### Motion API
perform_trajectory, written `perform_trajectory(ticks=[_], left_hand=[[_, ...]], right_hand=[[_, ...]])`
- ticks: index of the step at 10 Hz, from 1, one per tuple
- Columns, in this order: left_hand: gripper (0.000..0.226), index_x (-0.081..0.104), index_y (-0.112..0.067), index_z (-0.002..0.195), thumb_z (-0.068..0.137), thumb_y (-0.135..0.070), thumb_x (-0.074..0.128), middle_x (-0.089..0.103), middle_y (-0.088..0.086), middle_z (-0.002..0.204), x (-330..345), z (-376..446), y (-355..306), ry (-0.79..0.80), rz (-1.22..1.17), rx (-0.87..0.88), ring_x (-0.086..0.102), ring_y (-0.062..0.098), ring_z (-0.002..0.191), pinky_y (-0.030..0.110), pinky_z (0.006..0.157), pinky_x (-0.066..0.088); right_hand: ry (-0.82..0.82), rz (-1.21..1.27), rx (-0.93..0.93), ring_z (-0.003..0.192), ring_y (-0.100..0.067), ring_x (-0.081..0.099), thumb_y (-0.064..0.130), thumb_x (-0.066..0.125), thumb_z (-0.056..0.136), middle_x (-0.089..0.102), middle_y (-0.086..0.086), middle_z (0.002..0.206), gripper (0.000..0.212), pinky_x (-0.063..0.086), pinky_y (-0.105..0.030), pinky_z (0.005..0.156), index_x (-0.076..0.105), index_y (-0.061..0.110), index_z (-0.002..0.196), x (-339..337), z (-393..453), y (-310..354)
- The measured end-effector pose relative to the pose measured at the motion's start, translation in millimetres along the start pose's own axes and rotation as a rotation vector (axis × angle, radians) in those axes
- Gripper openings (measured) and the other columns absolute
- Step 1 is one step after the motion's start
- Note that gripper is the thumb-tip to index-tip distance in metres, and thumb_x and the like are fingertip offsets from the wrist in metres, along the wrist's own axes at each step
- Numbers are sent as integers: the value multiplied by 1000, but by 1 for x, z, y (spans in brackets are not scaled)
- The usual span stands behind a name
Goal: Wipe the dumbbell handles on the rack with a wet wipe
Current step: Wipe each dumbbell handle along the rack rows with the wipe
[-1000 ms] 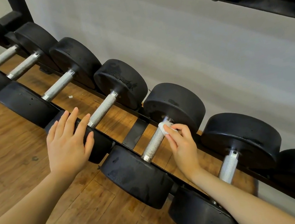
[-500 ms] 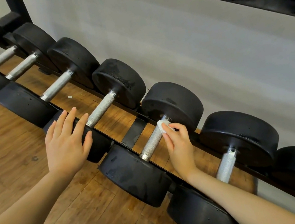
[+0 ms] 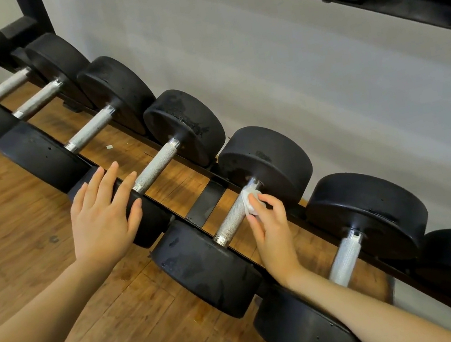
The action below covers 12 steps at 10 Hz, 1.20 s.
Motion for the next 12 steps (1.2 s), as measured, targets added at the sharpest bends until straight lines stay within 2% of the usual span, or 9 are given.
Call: perform_trajectory(ticks=[2, 3, 4, 5, 6, 7, 8, 10, 12], left_hand=[[55, 50, -14, 143, 97, -41, 34, 40, 17, 152, 1, 0, -1, -2, 4, -6, 31, 35, 144, 52, 115, 22], [55, 49, -15, 143, 97, -41, 33, 39, 16, 153, 2, -1, 0, 3, 8, -23, 30, 35, 144, 52, 116, 22], [55, 49, -15, 143, 97, -41, 33, 38, 16, 154, 3, -1, 0, 11, 11, -28, 29, 34, 145, 52, 116, 21], [56, 48, -15, 144, 97, -42, 32, 38, 16, 154, 3, -1, 1, 19, 14, -30, 29, 34, 145, 52, 116, 21], [56, 48, -15, 144, 98, -41, 32, 37, 16, 154, 3, -2, 0, 18, 11, -27, 28, 35, 145, 52, 116, 21], [56, 48, -15, 144, 98, -41, 31, 38, 17, 154, 1, -2, 0, 3, 5, -28, 30, 36, 144, 53, 115, 22], [57, 48, -15, 145, 98, -42, 31, 38, 17, 153, 1, -2, -1, 5, 7, -19, 30, 36, 144, 53, 115, 22], [56, 48, -14, 144, 97, -41, 32, 39, 18, 153, 0, -2, -1, -4, 3, -17, 31, 37, 143, 54, 115, 22], [57, 48, -14, 144, 97, -41, 32, 39, 18, 153, 1, -2, -1, -2, 5, -15, 31, 37, 143, 54, 114, 23]], right_hand=[[-40, 58, 23, 120, 11, 39, 18, 52, 98, 36, 3, 137, 42, 37, -2, 94, 49, 19, 140, -2, 7, -1], [63, 152, 3, 124, 14, 37, 20, 50, 98, 33, 15, 136, 42, 36, -2, 95, 47, 16, 140, 7, -3, 3], [38, 156, 36, 118, 20, 36, 22, 51, 100, 39, 23, 132, 36, 34, -4, 93, 49, 19, 135, 7, 2, -3], [-11, 140, 90, 109, 18, 41, 27, 50, 99, 41, 28, 119, 32, 36, -8, 90, 53, 21, 130, 4, 5, -15], [53, 107, 38, 100, 6, 45, 30, 48, 100, 43, 16, 117, 26, 42, -16, 88, 55, 34, 125, 11, 0, -9], [65, 89, -12, 101, -1, 47, 28, 49, 101, 44, 17, 114, 26, 47, -21, 86, 50, 46, 120, 10, 1, -2], [-20, 75, -7, 92, -4, 52, 30, 49, 99, 42, 26, 103, 29, 49, -17, 76, 59, 29, 126, -4, 10, 0], [-78, -77, -58, 99, -9, 52, 33, 51, 97, 48, 10, 113, 35, 54, -24, 76, 59, 22, 130, -11, 15, -5], [-73, -257, -200, 117, -19, 52, 22, 55, 94, 57, -10, 126, 37, 50, -26, 91, 60, 9, 128, -7, 20, 9]])
Point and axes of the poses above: each hand's wrist, its own z-axis towards the middle knuckle, its own x-axis out of the palm, y = z × x, the point moved 10 cm from there along z, towards the middle knuckle
